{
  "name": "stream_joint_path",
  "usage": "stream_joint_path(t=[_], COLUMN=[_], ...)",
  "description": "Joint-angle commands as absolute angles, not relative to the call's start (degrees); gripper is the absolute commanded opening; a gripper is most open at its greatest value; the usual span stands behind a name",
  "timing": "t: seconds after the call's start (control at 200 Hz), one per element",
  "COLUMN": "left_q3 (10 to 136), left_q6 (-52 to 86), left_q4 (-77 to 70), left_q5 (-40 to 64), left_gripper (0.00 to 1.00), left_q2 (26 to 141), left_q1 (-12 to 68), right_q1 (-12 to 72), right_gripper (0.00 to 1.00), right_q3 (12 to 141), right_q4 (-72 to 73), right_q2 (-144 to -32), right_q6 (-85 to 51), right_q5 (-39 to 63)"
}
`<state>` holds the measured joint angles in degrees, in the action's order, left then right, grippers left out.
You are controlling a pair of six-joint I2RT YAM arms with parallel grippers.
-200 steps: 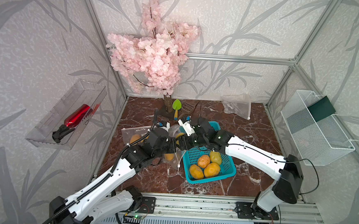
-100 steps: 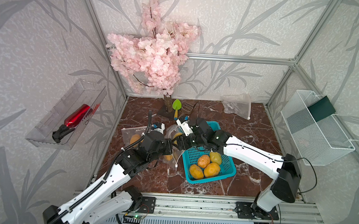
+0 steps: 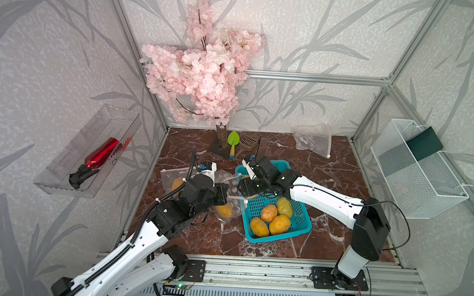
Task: Put the potatoes into a zipper bag and zip it
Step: Place the potato into the zipper food storage bag, then pick up the potato from the basket.
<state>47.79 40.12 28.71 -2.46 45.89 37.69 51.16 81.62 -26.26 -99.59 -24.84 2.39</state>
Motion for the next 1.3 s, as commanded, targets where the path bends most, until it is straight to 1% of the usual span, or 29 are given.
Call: stream_joint_path(t=[0.0,0.09,0.135,0.305,0.58,0.675,0.74,0.785,0.89,0.94,0.97,1.065,1.19,1.225,1.295], left_q3=[48.6,48.7,48.8,49.0,49.2,49.2,49.2,49.2,49.2,49.2,49.2,49.1,49.1,49.0,49.0], left_q6=[40.4,40.3,40.2,40.0,39.9,39.9,39.9,39.9,39.9,39.9,39.9,40.0,40.0,40.0,40.0], left_q4=[27.6,27.5,27.4,27.3,27.4,27.4,27.3,27.4,27.3,27.3,27.4,27.3,27.4,27.3,27.4], left_q5=[-3.0,-2.6,-2.5,-2.1,-2.1,-2.0,-2.1,-2.1,-1.9,-2.0,-2.1,-2.1,-2.1,-2.1,-2.2], left_gripper=[0.00,0.00,0.00,0.00,0.00,0.00,0.00,0.00,0.00,0.00,0.00,0.00,0.00,0.00,0.00], left_q2=[45.6,46.0,46.2,47.8,48.2,48.4,48.6,48.7,48.9,48.8,48.7,48.5,48.2,48.2,48.2], left_q1=[37.7,37.7,37.7,37.7,37.7,37.7,37.7,37.7,37.7,37.7,37.7,37.8,37.7,37.7,37.7], right_q1=[51.1,51.9,52.4,53.1,53.1,53.0,52.8,52.7,51.8,51.1,50.3,45.5,37.1,35.2,31.7], right_gripper=[0.57,0.72,0.77,0.91,0.95,0.96,0.98,1.00,0.99,0.99,0.99,0.99,0.99,0.99,0.99], right_q3=[81.3,81.1,81.0,80.0,77.8,76.3,74.5,73.2,72.6,71.3,70.3,66.0,64.4,63.7,62.9], right_q4=[-28.2,-27.9,-27.7,-27.1,-27.8,-27.3,-26.0,-25.6,-27.1,-27.5,-27.0,-23.1,-23.2,-22.5,-19.5], right_q2=[-99.0,-98.2,-98.1,-95.5,-89.5,-85.9,-82.8,-80.7,-76.5,-74.4,-73.0,-69.2,-66.8,-66.7,-68.3], right_q6=[-23.7,-23.1,-22.8,-23.0,-21.5,-20.2,-19.6,-20.4,-26.2,-30.9,-33.5,-37.1,-42.2,-42.3,-40.2], right_q5=[1.4,1.5,1.5,2.9,-0.4,-1.4,-3.2,-7.0,-16.2,-21.5,-22.5,-16.6,-6.3,-3.5,5.4])
